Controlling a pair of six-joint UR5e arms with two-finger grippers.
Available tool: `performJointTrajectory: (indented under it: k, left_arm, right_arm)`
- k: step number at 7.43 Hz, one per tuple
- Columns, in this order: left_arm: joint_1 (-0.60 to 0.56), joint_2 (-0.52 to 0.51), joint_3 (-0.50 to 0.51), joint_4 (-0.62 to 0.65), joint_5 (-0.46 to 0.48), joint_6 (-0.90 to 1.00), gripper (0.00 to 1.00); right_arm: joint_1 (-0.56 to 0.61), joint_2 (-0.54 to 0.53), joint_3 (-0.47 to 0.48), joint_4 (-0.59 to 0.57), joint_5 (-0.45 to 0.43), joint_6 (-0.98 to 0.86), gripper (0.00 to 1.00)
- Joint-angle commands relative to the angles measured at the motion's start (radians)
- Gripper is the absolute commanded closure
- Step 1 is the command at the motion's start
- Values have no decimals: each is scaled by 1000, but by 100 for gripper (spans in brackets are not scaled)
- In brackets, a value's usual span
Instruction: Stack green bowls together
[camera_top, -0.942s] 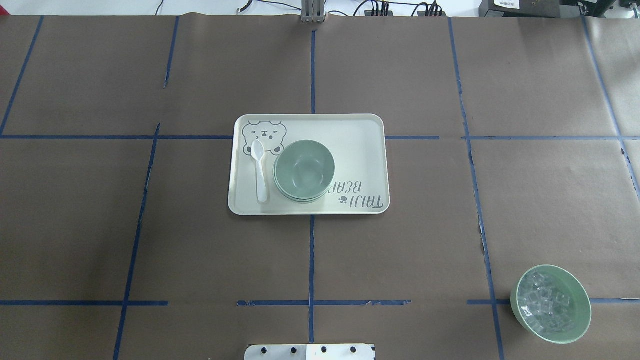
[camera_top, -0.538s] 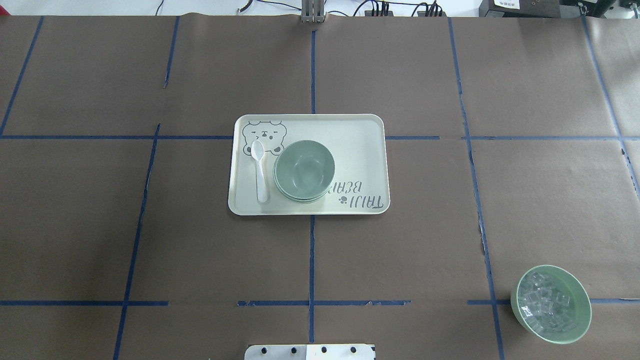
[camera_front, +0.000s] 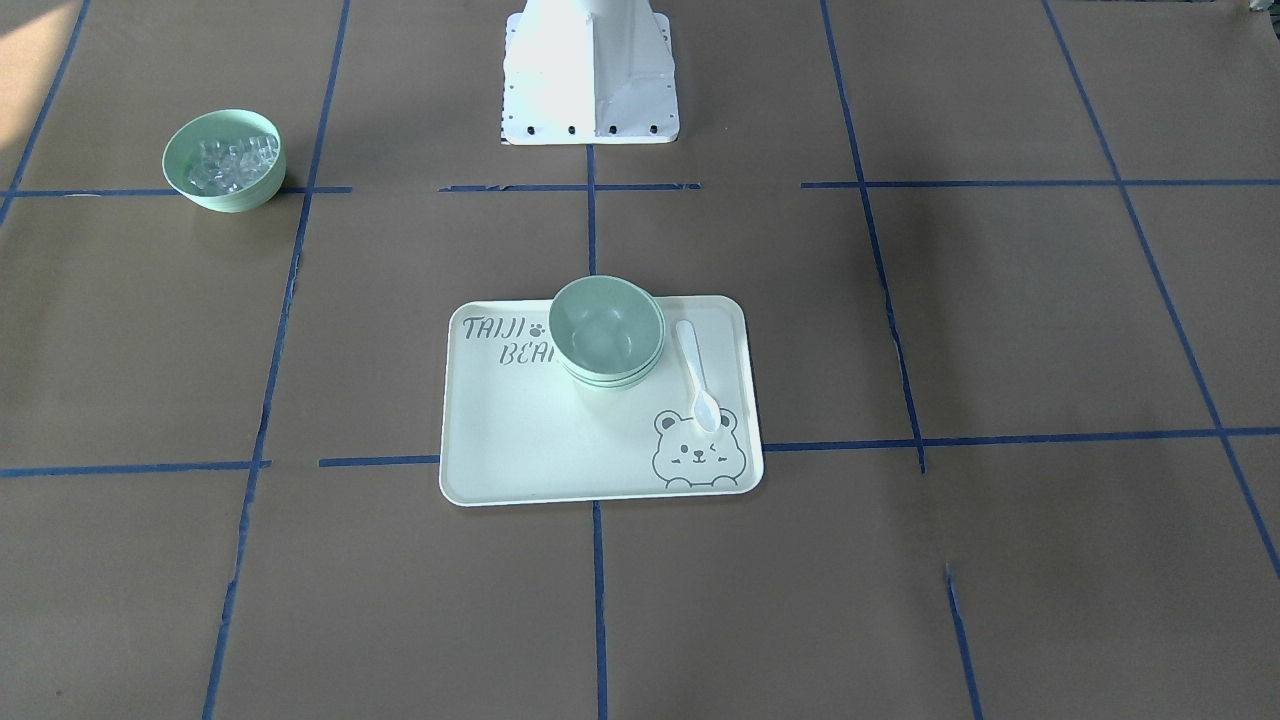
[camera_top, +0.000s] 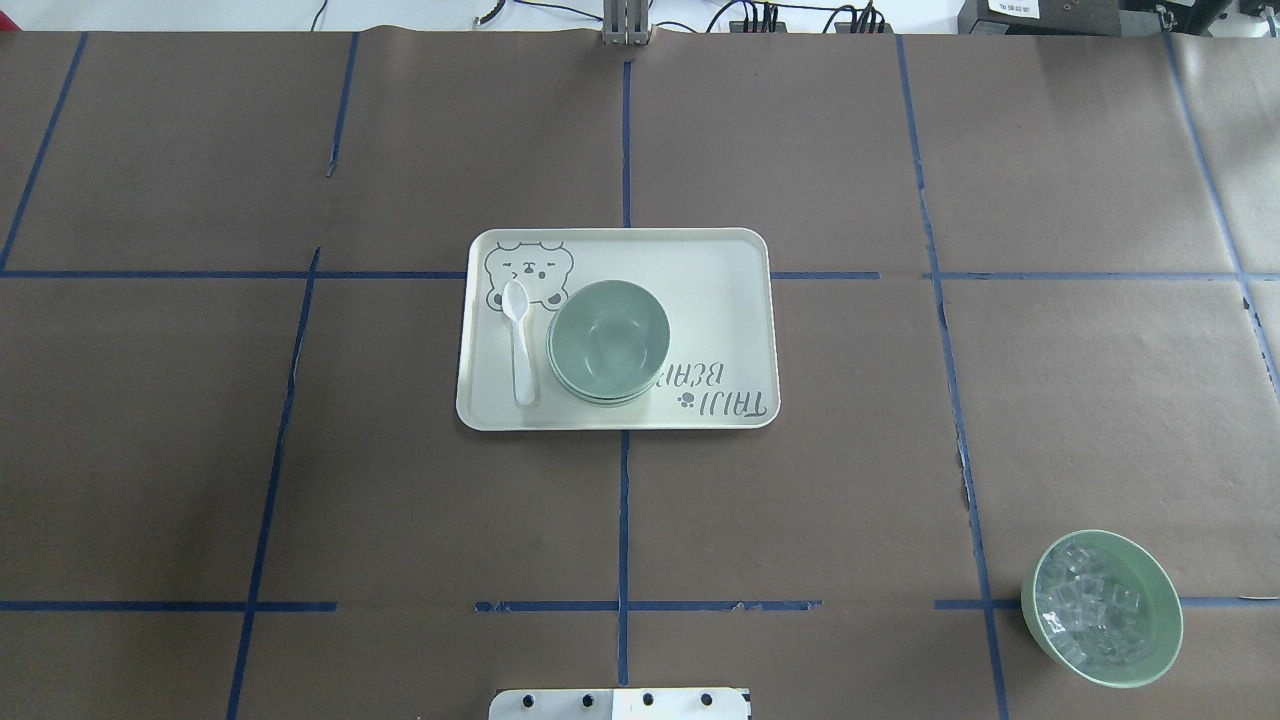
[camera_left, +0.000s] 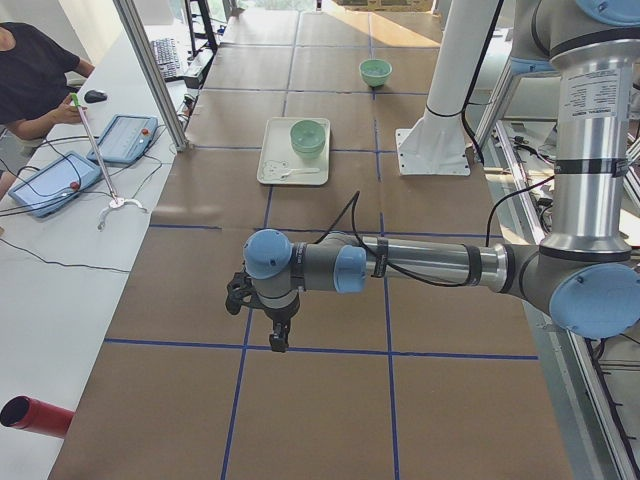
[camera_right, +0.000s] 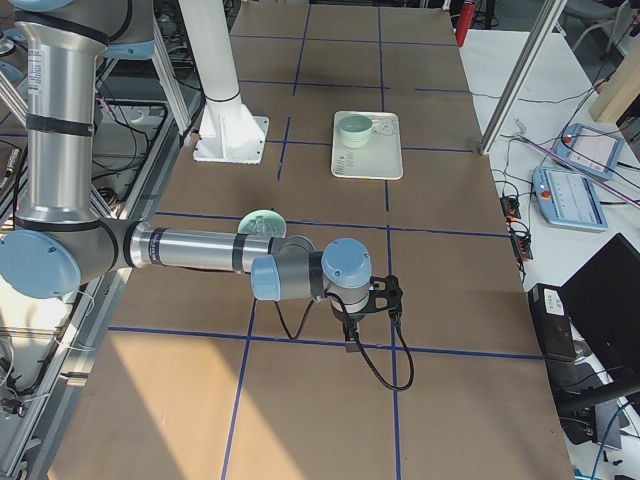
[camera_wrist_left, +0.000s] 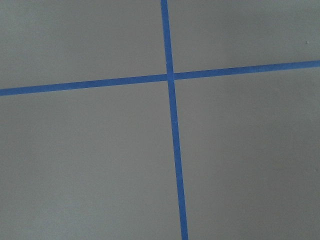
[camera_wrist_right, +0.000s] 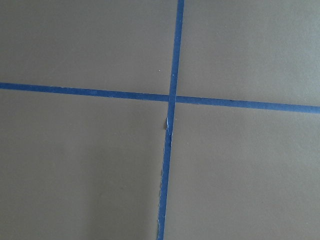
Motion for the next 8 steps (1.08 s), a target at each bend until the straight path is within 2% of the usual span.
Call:
performJointTrajectory:
  k: [1, 8]
  left_arm:
    - [0, 0, 0, 0, 1, 0, 0]
    - [0, -8, -2, -2, 4, 0, 0]
  right_arm:
    - [0, 1, 1, 0, 0, 0, 0]
    - [0, -7, 18, 0, 2, 3, 0]
